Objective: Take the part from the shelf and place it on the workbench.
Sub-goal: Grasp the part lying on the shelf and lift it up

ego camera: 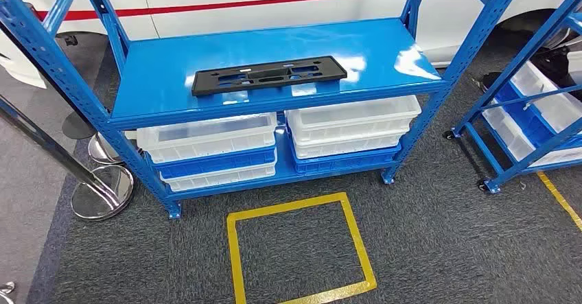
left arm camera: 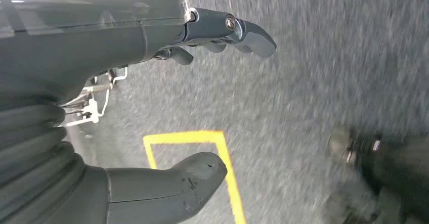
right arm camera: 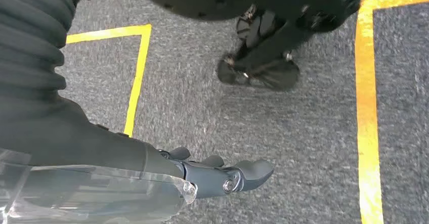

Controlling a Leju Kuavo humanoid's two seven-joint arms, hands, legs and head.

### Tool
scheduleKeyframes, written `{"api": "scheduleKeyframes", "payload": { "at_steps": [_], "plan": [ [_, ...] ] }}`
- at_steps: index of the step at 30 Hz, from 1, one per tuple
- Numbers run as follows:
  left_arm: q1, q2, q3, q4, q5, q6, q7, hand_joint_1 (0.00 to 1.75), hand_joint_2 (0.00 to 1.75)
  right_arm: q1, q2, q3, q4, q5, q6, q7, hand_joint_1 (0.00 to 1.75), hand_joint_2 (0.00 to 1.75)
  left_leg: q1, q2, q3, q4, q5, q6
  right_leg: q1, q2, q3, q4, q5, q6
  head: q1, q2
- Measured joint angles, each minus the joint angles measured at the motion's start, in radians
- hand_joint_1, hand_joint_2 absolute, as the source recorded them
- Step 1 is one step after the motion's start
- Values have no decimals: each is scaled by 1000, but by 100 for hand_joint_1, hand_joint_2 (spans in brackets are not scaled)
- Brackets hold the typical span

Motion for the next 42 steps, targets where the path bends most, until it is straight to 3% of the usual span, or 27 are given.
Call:
{"api": "scheduleKeyframes", "payload": {
  "at_steps": [2,4,6,8,10,12,15,16,17,18,21,23,27,29,31,32,33,34,35,37,38,40,42],
  "plan": [
    [-3,-2,17,0,-20,-1,-5,0,175,-2,0,-15,3,17,0,-3,0,175,-2,-2,1,0,0,0,0,0,7,-15,22,-2,0,0],
    [-10,-8,52,1,-59,-2,-16,0,175,-6,1,-47,10,49,1,-11,0,175,-4,-6,5,1,-1,0,2,-1,55,-112,87,-10,0,0],
    [-20,-16,89,3,-98,-3,-29,0,87,-14,3,-80,17,82,2,-21,0,175,-8,-7,6,4,-4,-5,9,-4,118,-246,139,-22,0,0],
    [-32,-21,128,5,-140,-5,-43,0,0,-24,7,-117,24,117,3,-33,0,175,-10,-7,3,6,-5,-13,16,-7,139,-300,149,-30,0,0],
    [-45,-24,168,6,-181,-6,-57,0,0,-33,14,-150,32,151,4,-47,0,175,-9,-8,1,7,-6,-24,15,-7,138,-308,154,-37,0,0],
    [-55,-27,206,7,-220,-7,-70,0,0,-44,22,-180,40,184,8,-61,0,175,-8,-11,-11,38,-30,-34,8,-8,140,-317,161,-48,0,0],
    [-69,-30,265,11,-279,-9,-89,0,0,-70,36,-226,53,235,14,-90,0,175,1,-14,-92,215,-123,-48,6,-9,137,-320,165,-57,0,0],
    [-73,-31,285,13,-299,-10,-95,0,0,-80,42,-241,57,252,14,-101,0,175,4,-14,-117,269,-141,-52,7,-9,136,-320,166,-57,0,0],
    [-77,-31,303,14,-318,-12,-101,0,0,-89,47,-254,62,269,15,-113,0,175,7,-14,-127,292,-139,-55,7,-9,136,-319,165,-57,0,0],
    [-81,-32,321,15,-337,-14,-108,0,0,-99,53,-266,66,286,15,-125,0,175,9,-14,-118,272,-116,-58,6,-9,136,-317,165,-56,-1,0],
    [-96,-35,370,16,-387,-18,-125,0,0,-134,72,-295,75,334,12,-161,0,175,16,-15,-30,84,-20,-59,5,-7,136,-309,161,-49,-1,0],
    [-108,-38,398,18,-417,-20,-135,0,0,-158,82,-307,78,363,6,-184,0,175,12,-17,-6,23,-7,-53,7,-6,132,-302,159,-39,0,0],
    [-135,-48,470,23,-489,-25,-158,0,0,-216,108,-321,85,428,-8,-239,0,175,9,-18,-9,10,1,-27,6,-7,125,-299,159,-15,0,0],
    [-147,-53,508,24,-528,-28,-171,0,0,-246,120,-325,88,460,-16,-269,0,175,11,-16,-8,3,9,-12,4,-7,98,-240,120,-8,0,0],
    [-160,-58,545,25,-566,-32,-183,0,0,-273,133,-326,92,489,-25,-299,0,175,9,-15,-13,3,11,-7,4,-8,35,-110,54,-5,0,0],
    [-167,-61,563,27,-586,-34,-190,0,0,-285,139,-326,94,503,-29,-315,0,175,7,-15,-14,4,11,-6,5,-8,4,-50,34,-5,0,0],
    [-173,-64,582,28,-606,-36,-196,0,0,-297,145,-326,97,516,-34,-330,0,175,6,-16,-14,5,11,-5,5,-8,-14,-17,33,-5,0,0],
    [-179,-66,600,29,-626,-38,-202,0,0,-311,152,-326,98,530,-39,-346,0,175,5,-16,-14,5,11,-5,6,-8,-12,-26,53,-8,0,0],
    [-186,-69,619,30,-646,-40,-208,0,0,-325,158,-326,100,543,-44,-362,0,175,4,-17,-12,6,10,-5,7,-8,7,-72,89,-12,0,0],
    [-199,-76,657,32,-686,-43,-221,0,0,-357,170,-326,103,569,-53,-394,0,175,0,-17,-10,8,7,-8,12,-8,69,-213,159,-25,0,0],
    [-206,-80,675,34,-705,-44,-228,0,0,-374,176,-325,104,581,-58,-409,0,175,-1,-17,-12,9,7,-12,16,-8,90,-262,176,-31,0,0],
    [-221,-87,712,38,-743,-47,-240,0,0,-405,191,-320,105,605,-73,-439,0,175,-2,-17,-17,10,7,-21,22,-8,100,-295,178,-37,0,0],
    [-233,-91,744,40,-778,-51,-250,0,0,-433,208,-300,105,628,-96,-464,0,175,-2,-16,-17,11,5,-33,19,-6,101,-304,184,-44,0,0]
  ]
}}
